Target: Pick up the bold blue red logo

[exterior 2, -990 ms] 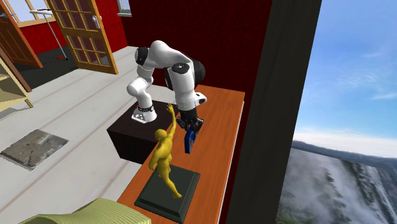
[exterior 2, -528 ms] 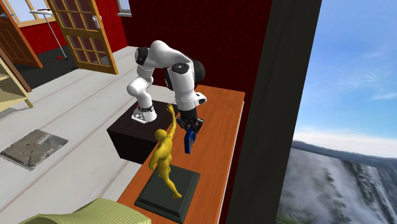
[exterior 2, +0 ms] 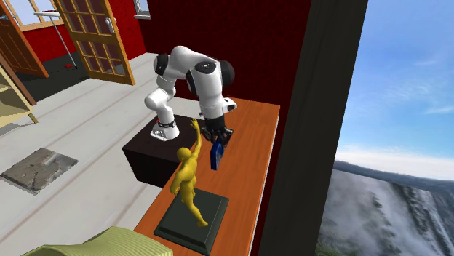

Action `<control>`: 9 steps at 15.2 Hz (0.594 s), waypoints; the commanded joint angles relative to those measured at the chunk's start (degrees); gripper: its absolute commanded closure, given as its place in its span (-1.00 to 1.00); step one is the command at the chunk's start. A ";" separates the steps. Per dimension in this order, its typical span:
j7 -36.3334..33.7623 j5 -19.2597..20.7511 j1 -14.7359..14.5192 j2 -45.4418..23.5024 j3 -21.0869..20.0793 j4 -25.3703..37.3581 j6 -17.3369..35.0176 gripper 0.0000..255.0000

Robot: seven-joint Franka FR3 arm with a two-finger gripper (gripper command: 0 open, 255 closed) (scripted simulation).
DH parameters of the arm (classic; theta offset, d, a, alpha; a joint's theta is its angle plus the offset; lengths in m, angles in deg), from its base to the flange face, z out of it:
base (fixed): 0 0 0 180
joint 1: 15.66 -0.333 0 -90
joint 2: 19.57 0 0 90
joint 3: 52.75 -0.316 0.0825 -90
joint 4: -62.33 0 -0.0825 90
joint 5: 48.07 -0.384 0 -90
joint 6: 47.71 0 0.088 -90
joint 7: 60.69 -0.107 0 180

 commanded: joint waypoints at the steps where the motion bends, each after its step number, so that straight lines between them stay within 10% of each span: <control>1: -0.25 -0.31 1.01 -0.51 -0.16 2.52 -1.89 1.00; 9: -1.29 -1.81 4.97 -2.73 -1.02 11.68 -8.26 1.00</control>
